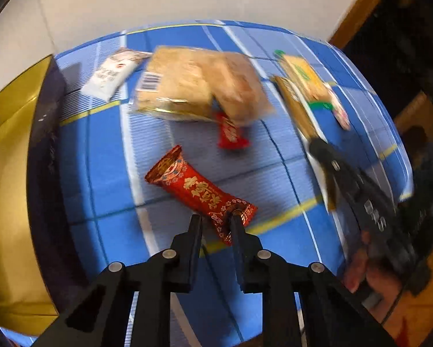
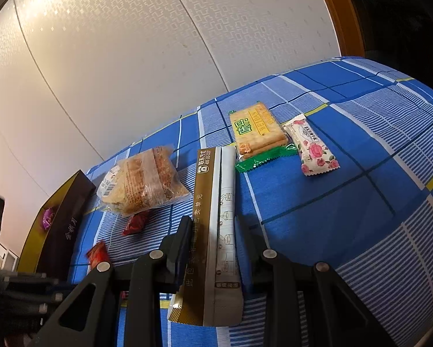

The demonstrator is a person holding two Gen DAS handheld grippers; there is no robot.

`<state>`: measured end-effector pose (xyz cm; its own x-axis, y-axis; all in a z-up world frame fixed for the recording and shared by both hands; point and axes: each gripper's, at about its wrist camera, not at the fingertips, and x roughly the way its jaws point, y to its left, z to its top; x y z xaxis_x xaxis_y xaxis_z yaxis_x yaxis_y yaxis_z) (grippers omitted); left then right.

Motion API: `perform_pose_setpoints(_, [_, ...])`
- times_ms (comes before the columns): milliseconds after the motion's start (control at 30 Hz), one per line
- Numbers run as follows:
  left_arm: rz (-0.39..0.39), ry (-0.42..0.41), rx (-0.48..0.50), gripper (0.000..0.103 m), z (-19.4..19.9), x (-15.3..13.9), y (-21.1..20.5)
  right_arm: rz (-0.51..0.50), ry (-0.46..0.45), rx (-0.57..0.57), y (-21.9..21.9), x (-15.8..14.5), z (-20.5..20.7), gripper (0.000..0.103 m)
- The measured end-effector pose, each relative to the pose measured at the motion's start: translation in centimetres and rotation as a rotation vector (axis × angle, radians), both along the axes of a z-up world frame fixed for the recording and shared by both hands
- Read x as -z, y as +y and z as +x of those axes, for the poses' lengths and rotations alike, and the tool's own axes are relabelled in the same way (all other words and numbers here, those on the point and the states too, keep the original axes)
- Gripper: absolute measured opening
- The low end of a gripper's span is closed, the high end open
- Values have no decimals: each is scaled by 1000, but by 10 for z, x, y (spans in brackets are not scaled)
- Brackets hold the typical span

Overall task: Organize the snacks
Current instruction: 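Move the left gripper to the red-gold wrapped candy and grasp it, then carry the red-gold candy into the tray and open the left gripper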

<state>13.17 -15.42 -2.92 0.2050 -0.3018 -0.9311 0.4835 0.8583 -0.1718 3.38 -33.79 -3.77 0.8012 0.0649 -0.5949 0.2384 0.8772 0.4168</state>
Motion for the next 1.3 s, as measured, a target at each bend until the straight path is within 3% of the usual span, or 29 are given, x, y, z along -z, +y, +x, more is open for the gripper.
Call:
perform_pose_setpoints(67, [-56,61,-62,29,7,0,6,-3,0,-2,0,0,0,30])
perform_pose_setpoints(133, [-102,97,-131,68,11,-1,12,-5,0,-1,0,0,0,30])
perform_pose_setpoints(200, [-122,53,-195,78,10,-6,13,0,0,4,0,0,0,30])
perform_pose_setpoints(233, [-121,38,-205,78,11,-7,12,2,-1,5,0,0,0,30])
perform_pose_setpoints(300, [-102,12,-211,75,16,-6,2,5,-1,8,0,0,0,30])
perform_pose_setpoints(333, [-77,2,-206,66,19,-2,-4,6,-1,9,1,0,-1,30])
perform_pose_setpoints(400, [-24,-44,-184,47,18,0,-9,10,-2,9,0,0,-1,30])
perform_pose_setpoints(433, [-7,-71,-161,26,17,0,-12,12,-3,8,0,0,-1,30])
perform_pose_setpoints(533, [43,-130,-76,23,8,1,-18,-1,-1,4,0,0,0,30])
perform_pose_setpoints(733, [38,-212,-23,22,-14,1,4,-27,5,4,4,-1,1,31])
perform_pose_setpoints(900, [-33,-240,-11,21,-31,5,21,-143,31,-2,19,-4,5,31])
perform_pose_setpoints(1300, [-181,-339,-34,21,-37,-33,68,-107,10,-5,16,-2,4,28])
